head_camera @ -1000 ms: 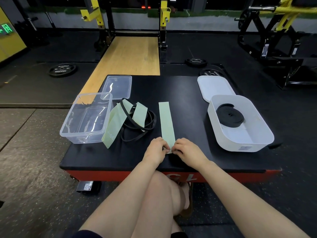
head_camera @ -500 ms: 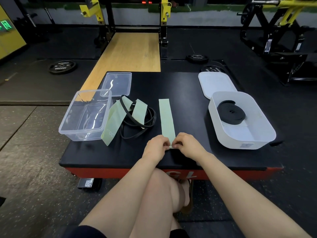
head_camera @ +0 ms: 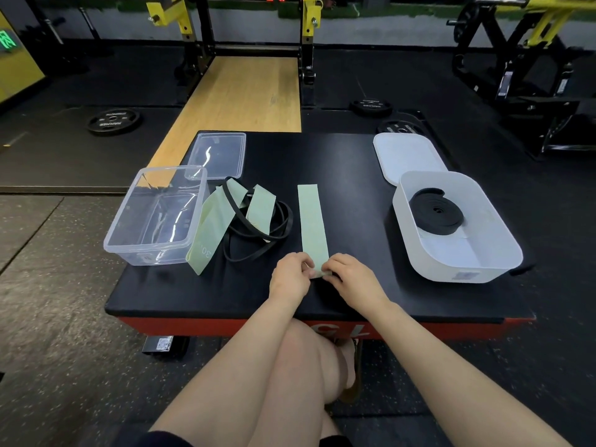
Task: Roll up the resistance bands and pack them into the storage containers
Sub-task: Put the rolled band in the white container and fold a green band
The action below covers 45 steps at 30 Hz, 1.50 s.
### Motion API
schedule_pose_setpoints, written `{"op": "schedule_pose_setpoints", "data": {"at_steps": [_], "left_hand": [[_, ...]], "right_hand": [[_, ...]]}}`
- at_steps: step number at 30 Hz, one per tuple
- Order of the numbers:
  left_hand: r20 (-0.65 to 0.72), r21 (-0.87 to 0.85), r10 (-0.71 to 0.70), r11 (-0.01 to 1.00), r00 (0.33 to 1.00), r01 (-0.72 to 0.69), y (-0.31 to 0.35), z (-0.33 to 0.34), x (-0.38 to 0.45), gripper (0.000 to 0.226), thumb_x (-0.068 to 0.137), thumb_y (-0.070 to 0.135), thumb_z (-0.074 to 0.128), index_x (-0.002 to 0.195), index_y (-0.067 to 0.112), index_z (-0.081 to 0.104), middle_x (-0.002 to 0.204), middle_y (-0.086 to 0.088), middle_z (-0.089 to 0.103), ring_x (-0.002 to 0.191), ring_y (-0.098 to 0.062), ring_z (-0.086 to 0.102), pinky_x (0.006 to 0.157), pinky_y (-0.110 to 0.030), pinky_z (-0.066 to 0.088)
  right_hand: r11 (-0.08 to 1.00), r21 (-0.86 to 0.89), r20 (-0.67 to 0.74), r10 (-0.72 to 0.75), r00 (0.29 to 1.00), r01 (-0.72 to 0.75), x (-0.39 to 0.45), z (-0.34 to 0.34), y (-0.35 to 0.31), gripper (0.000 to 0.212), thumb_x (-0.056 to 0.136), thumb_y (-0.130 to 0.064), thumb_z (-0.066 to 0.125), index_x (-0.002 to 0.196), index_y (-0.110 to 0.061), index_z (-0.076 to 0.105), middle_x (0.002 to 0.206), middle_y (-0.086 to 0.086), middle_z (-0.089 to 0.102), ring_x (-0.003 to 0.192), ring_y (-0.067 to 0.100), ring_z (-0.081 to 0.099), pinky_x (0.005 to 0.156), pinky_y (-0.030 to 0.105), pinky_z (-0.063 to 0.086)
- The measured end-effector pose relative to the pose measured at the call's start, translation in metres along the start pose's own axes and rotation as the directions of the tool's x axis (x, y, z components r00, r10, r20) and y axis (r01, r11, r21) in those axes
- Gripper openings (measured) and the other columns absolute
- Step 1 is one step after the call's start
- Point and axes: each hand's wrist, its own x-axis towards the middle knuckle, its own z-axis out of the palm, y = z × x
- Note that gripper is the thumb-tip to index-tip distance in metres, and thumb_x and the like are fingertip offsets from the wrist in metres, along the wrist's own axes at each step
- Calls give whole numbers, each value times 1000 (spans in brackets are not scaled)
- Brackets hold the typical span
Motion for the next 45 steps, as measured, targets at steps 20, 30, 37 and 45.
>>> {"op": "schedule_pose_setpoints", "data": {"at_steps": [20, 30, 37, 45], "left_hand": [[8, 96, 202, 975, 979, -202, -4, -7, 3, 12, 87, 14, 62, 98, 16, 65, 101, 4, 58, 96, -13, 56, 84, -30, 47], [11, 25, 100, 995, 995, -100, -1, -3, 12, 8, 90, 15, 60, 90, 9, 67, 103, -1, 60, 95, -20, 57, 88, -33, 46], [-16, 37, 95, 995, 995, -94, -3, 1, 15, 11, 92, 15, 57, 93, 12, 67, 97, 6, 48, 85, -14, 55, 81, -32, 49], [-60, 63, 209, 977, 976, -205, -4, -2, 14, 11, 87, 17, 63, 98, 15, 64, 101, 5, 55, 93, -13, 56, 81, -32, 48]], "right_hand": [[980, 128, 174, 129, 976, -152, 30, -12, 5, 14, 91, -19, 61, 98, -14, 72, 97, -1, 60, 90, 18, 58, 84, 31, 48], [999, 33, 3, 36, 999, -36, 18, -6, 2, 19, 95, -25, 54, 104, -15, 68, 102, -4, 61, 96, 13, 54, 72, 23, 42], [999, 32, 21, 21, 1000, -22, 21, -2, 6, 19, 92, -21, 58, 106, -11, 67, 105, -1, 61, 100, 17, 55, 76, 25, 42], [995, 74, 110, 52, 993, -60, 36, -8, 11, 22, 92, -25, 59, 107, -14, 71, 101, -2, 60, 100, 15, 53, 84, 25, 44]]}}
